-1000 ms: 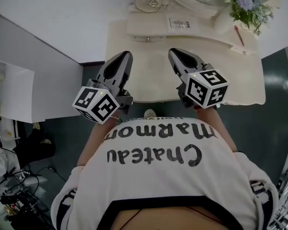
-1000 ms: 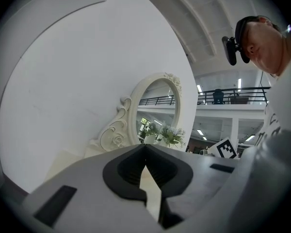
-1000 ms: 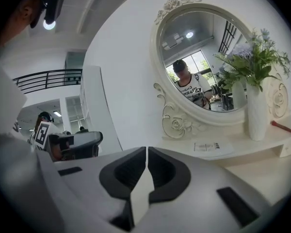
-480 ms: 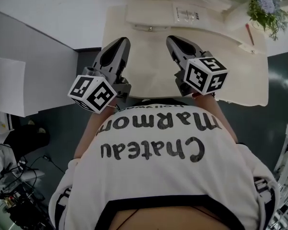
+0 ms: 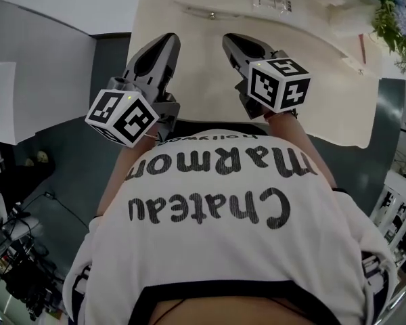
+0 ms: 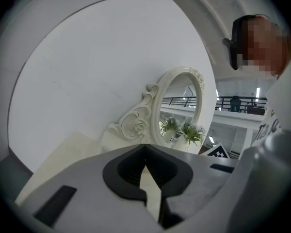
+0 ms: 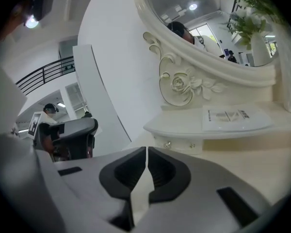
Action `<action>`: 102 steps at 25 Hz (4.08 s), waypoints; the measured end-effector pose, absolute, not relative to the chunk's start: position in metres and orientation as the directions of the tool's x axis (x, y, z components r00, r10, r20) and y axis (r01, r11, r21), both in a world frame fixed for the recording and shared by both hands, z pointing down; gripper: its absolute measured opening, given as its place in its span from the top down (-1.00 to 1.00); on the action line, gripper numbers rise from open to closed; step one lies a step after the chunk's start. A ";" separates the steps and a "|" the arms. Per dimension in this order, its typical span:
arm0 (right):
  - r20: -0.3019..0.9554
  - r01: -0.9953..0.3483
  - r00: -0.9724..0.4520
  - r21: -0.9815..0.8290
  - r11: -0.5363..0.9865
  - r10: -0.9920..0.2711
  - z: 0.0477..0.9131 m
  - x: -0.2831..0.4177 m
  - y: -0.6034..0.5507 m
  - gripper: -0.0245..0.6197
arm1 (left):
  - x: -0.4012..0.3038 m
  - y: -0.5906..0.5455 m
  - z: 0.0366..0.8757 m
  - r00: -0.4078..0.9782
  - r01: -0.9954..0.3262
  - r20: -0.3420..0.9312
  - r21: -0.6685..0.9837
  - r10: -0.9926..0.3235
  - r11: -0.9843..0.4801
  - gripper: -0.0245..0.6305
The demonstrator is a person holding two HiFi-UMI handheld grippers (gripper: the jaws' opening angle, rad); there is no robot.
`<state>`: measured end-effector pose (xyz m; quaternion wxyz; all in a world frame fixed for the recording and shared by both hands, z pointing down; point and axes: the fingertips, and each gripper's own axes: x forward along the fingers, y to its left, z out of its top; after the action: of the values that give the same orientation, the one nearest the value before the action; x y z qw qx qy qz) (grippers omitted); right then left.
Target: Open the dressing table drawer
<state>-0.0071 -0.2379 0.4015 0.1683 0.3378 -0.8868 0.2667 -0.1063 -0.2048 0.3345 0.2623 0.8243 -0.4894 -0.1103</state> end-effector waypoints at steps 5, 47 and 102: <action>0.534 -0.647 -0.737 -0.381 0.660 -0.414 0.430 -0.006 -0.247 0.82 | -0.086 -0.220 0.353 0.491 -0.742 0.106 0.572 -0.865 -0.351 0.85; 0.422 -0.550 -0.777 -0.816 0.178 -0.468 0.480 -0.038 -0.327 0.58 | -0.140 -0.182 0.388 0.239 -0.821 0.259 0.569 -0.936 -0.052 0.85; 0.394 -0.426 -0.779 -0.903 -0.050 -0.487 0.491 -0.033 -0.293 0.60 | -0.144 -0.157 0.382 0.282 -0.802 0.214 0.588 -0.935 -0.107 0.85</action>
<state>-0.0334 -0.2929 0.4908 -0.0238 0.3314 -0.6888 0.6444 -0.1441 -0.1573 0.3816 0.3142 0.7365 -0.5895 -0.1063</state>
